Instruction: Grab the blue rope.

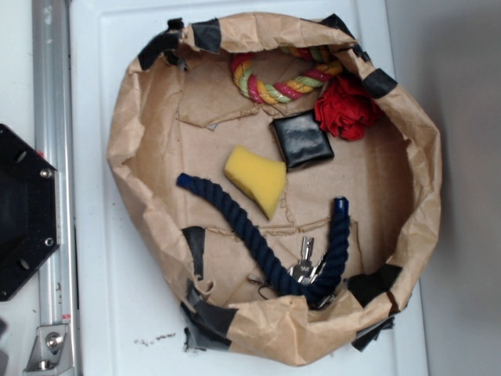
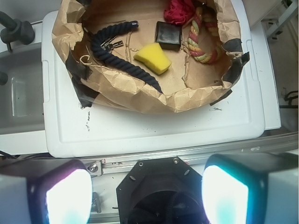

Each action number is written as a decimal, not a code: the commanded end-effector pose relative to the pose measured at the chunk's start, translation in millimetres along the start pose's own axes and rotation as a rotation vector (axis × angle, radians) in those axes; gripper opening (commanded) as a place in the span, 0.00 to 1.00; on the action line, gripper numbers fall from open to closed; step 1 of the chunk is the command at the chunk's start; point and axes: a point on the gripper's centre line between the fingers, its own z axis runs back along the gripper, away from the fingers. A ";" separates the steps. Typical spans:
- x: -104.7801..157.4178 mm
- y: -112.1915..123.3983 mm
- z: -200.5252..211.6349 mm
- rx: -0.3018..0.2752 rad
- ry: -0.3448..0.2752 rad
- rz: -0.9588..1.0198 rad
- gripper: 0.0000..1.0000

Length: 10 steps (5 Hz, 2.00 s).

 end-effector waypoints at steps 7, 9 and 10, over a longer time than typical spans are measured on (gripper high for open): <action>152.9 -34.8 -195.0 -0.005 -0.124 -0.611 1.00; 110.7 -71.9 -199.3 -0.070 -0.094 -0.968 1.00; 105.9 -63.2 -191.5 -0.093 -0.115 -0.942 1.00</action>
